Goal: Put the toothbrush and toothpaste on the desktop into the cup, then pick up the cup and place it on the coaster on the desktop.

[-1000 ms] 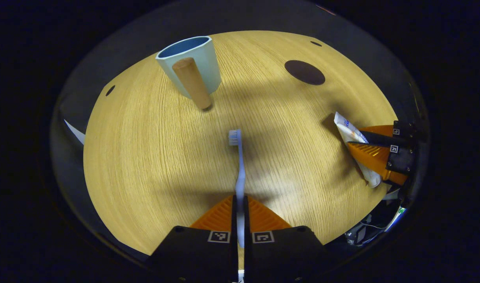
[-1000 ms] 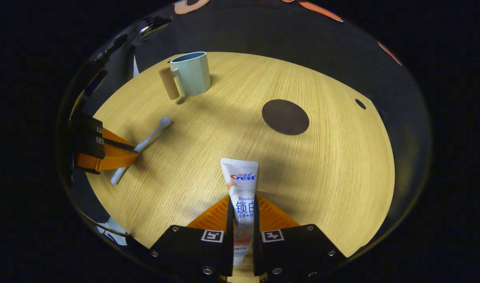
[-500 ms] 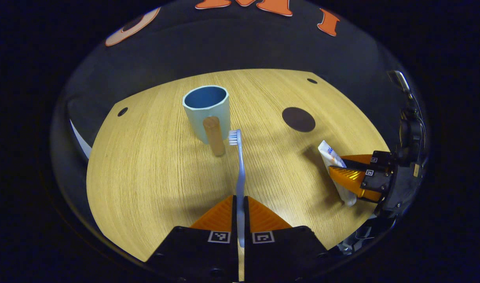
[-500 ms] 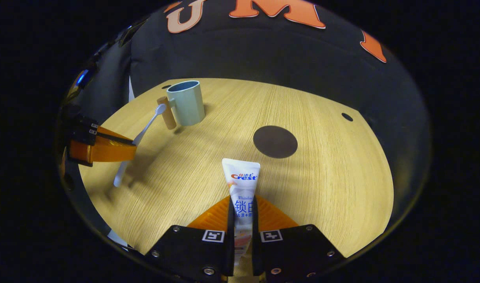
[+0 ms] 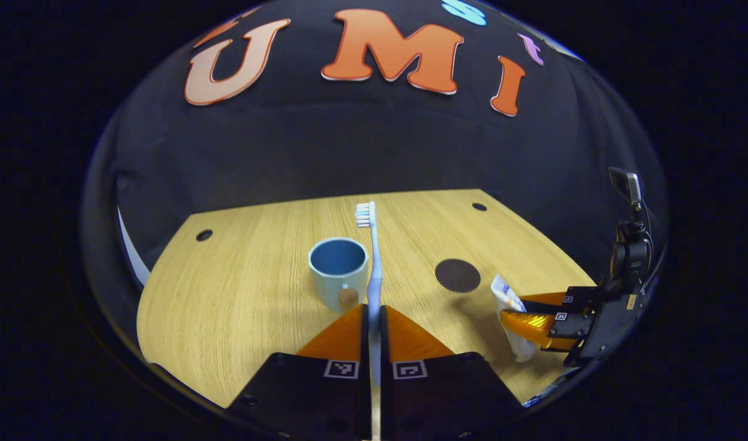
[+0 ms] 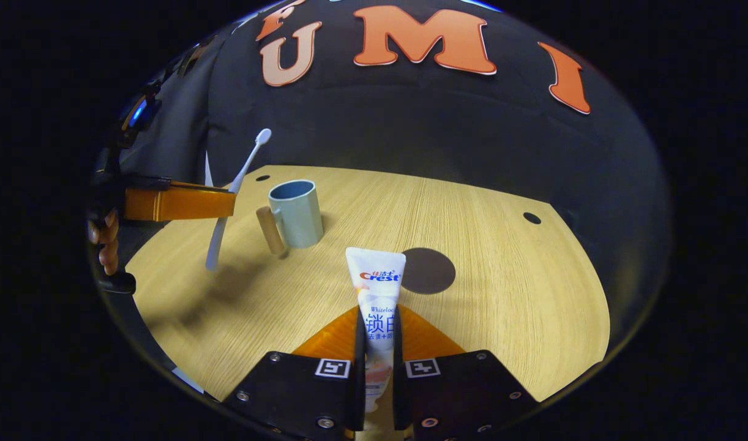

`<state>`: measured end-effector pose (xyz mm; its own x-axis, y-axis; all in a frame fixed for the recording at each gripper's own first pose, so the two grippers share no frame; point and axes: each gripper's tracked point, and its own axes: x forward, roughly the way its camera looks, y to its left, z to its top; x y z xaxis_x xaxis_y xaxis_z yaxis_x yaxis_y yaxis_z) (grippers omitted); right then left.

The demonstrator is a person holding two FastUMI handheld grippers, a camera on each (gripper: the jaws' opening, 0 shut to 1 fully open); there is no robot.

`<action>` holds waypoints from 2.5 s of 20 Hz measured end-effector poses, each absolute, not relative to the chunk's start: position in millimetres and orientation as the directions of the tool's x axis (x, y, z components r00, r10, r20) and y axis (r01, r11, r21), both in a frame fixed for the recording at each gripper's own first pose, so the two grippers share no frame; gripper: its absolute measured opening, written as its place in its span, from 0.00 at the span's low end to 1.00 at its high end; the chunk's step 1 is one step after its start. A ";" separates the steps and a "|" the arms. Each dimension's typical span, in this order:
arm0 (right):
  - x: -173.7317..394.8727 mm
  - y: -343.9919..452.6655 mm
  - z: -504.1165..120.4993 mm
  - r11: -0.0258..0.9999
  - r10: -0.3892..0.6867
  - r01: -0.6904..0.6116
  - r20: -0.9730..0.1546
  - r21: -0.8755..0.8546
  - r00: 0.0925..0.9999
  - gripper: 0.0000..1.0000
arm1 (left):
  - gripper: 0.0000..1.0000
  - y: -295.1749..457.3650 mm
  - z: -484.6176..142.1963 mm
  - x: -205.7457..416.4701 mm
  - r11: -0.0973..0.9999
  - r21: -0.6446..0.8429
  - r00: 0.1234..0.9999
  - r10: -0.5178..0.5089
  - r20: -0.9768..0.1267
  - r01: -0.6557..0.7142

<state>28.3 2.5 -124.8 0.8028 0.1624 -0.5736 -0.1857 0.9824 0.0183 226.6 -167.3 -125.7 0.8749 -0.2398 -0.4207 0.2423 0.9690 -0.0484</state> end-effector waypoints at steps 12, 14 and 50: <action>80.9 27.4 -47.9 0.981 0.189 -0.189 -0.359 0.037 0.914 0.18 | 0.06 -120.2 -64.7 282.1 0.981 -0.070 0.983 -0.184 0.001 0.184; 87.5 29.9 -40.8 0.982 0.188 -0.180 -0.337 0.055 0.923 0.18 | 0.06 -119.3 -62.4 300.7 0.982 -0.058 0.983 -0.180 0.039 0.182; 135.5 92.2 32.3 0.975 0.201 -0.195 -0.054 0.108 0.978 0.18 | 0.98 -68.5 -99.4 229.4 0.991 -0.024 0.990 -0.136 -0.041 0.135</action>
<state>135.5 92.2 32.3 0.9781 0.2011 -0.0535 -0.1945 0.9749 0.1078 229.4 -68.5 -99.4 0.9898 -0.1363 -0.0406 0.1354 0.9905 -0.0235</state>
